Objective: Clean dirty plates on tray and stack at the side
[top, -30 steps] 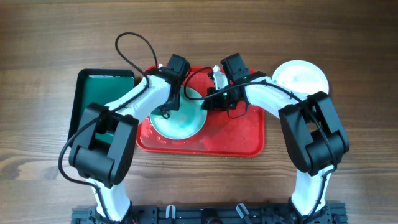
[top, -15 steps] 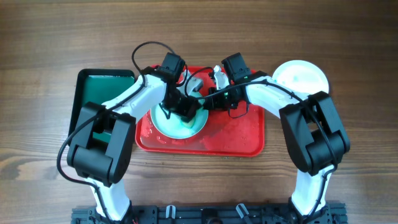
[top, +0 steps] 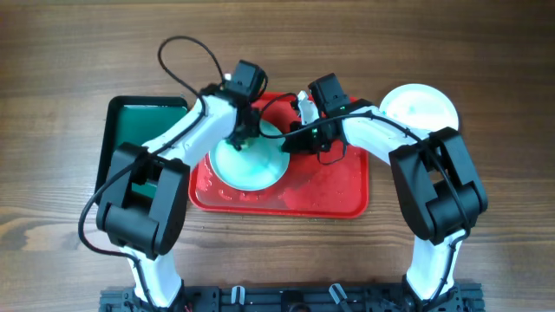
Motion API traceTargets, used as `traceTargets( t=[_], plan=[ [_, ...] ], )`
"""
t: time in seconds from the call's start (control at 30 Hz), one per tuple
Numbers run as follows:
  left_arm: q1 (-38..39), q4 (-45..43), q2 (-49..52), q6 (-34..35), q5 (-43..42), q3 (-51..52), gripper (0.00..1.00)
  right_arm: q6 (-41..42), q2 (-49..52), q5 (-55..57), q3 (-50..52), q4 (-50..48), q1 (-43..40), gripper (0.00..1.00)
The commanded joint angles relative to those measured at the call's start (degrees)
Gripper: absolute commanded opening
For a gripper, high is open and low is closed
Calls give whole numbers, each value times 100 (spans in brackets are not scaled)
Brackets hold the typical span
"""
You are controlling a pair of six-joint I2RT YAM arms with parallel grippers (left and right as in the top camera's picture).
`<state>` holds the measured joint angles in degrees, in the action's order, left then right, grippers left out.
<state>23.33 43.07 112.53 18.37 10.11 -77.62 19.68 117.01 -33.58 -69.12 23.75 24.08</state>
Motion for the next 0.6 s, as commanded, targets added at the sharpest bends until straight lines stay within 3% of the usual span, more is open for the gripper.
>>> traceTargets(
  t=[0.0, 0.07, 0.2, 0.37, 0.57],
  plan=[
    [-232, 861, 72, 452, 752, -1043, 4, 63, 74, 83, 50, 131, -15, 4],
    [-363, 1381, 66, 483, 662, -1611, 4, 151, 70, 146, 50, 245, -15, 4],
    [-590, 1615, 61, 483, 540, -1917, 4, 199, -146, 485, 46, 533, -15, 4],
    [-898, 1692, 66, 481, -507, -1904, 4, 282, -973, 2190, 46, 1320, -13, 4],
    [-844, 1668, 74, 485, -815, -1884, 4, 302, -2144, 4763, 46, 1906, 195, 4]
  ],
)
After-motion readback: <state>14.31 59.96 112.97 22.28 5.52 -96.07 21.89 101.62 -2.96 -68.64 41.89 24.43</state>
